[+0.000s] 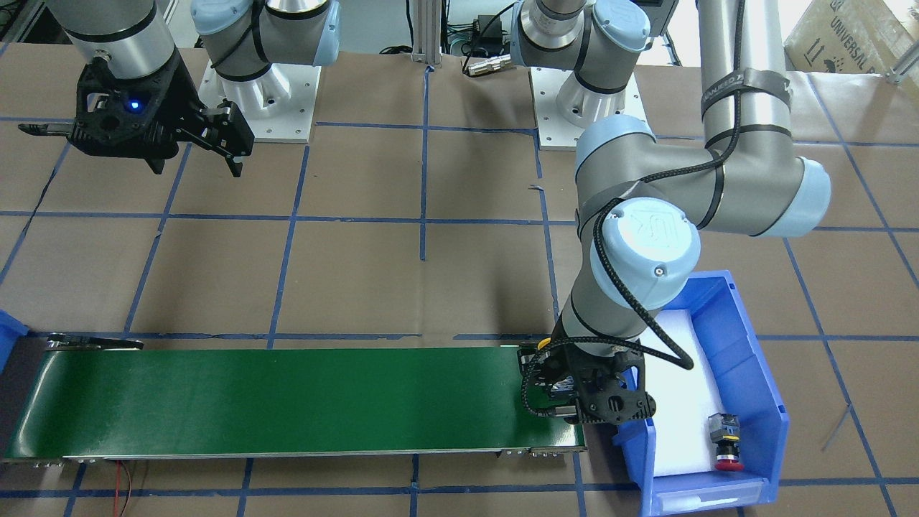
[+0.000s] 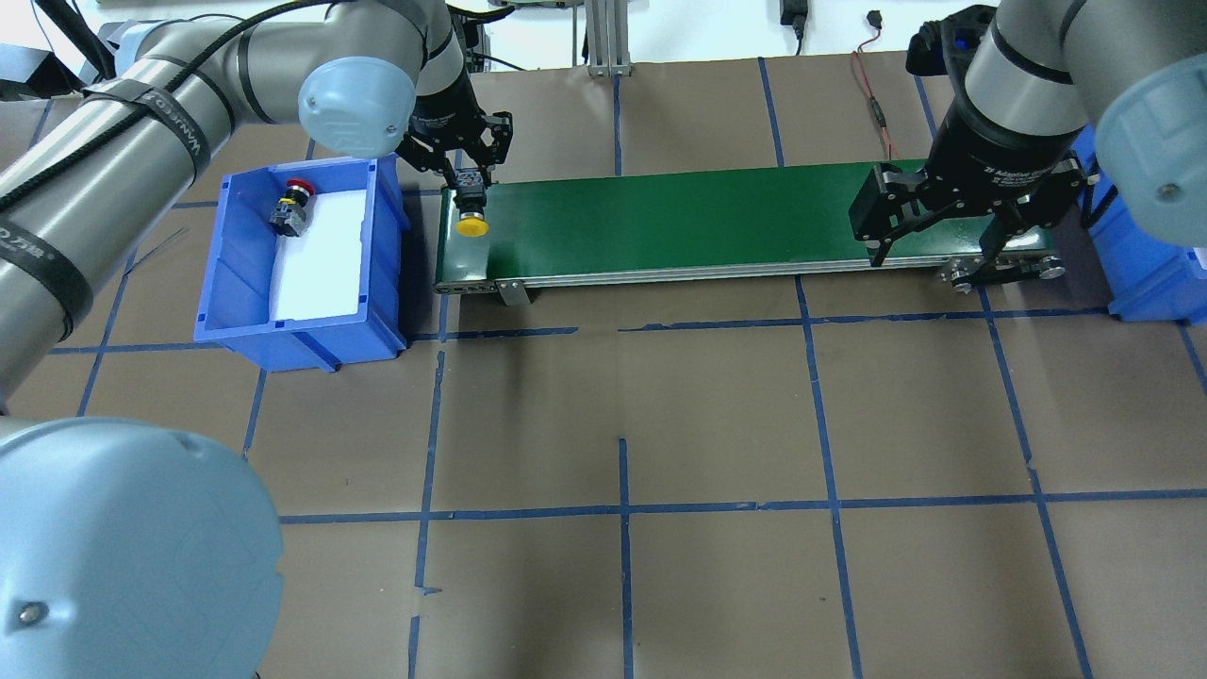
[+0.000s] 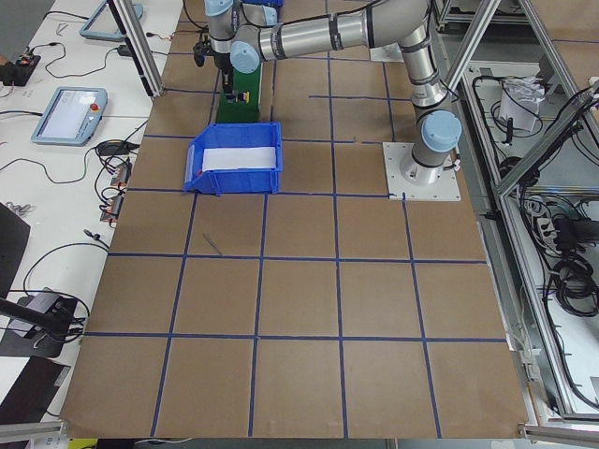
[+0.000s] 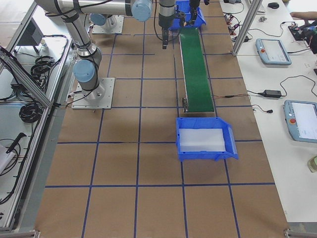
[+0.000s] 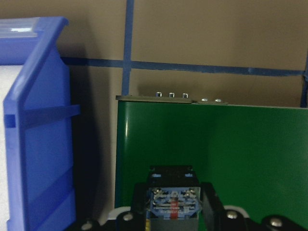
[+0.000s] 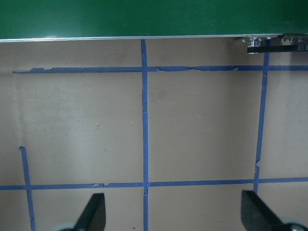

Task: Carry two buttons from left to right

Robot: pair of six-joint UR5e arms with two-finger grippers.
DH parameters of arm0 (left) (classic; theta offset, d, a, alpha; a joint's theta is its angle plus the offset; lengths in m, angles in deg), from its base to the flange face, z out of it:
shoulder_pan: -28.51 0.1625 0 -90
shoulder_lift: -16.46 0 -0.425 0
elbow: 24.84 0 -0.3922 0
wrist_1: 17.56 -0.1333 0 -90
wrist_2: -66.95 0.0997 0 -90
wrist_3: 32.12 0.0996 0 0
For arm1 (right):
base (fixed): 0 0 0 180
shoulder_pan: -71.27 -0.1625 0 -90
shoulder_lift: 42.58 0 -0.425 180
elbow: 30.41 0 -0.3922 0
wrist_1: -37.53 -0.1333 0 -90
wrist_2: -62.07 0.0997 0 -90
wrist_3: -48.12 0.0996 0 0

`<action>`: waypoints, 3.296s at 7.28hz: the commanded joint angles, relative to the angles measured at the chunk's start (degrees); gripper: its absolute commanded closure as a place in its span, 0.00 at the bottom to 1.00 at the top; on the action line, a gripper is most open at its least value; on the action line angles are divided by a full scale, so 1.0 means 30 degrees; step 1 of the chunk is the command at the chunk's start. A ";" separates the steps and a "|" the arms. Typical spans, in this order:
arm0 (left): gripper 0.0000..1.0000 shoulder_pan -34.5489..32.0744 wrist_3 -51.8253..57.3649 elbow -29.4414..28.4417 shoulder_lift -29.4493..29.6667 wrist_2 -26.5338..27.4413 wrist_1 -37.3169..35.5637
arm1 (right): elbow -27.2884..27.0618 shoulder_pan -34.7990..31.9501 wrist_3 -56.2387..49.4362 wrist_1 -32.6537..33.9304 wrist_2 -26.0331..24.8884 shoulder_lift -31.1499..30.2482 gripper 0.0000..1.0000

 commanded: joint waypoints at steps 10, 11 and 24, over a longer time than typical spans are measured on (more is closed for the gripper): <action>0.00 0.5154 1.3598 -0.1508 -0.0626 0.0204 0.2296 | 0.0000 0.0029 -0.0022 0.0058 0.0028 0.0000 0.00; 0.00 0.5474 1.5950 -0.1506 -0.0481 0.0205 0.2237 | 0.0000 0.0058 -0.0022 0.0290 0.0058 0.0000 0.00; 0.00 0.6649 2.8016 0.1102 0.1687 0.1349 -0.3769 | 0.0469 0.0059 -0.0491 0.1260 0.0234 0.1054 0.00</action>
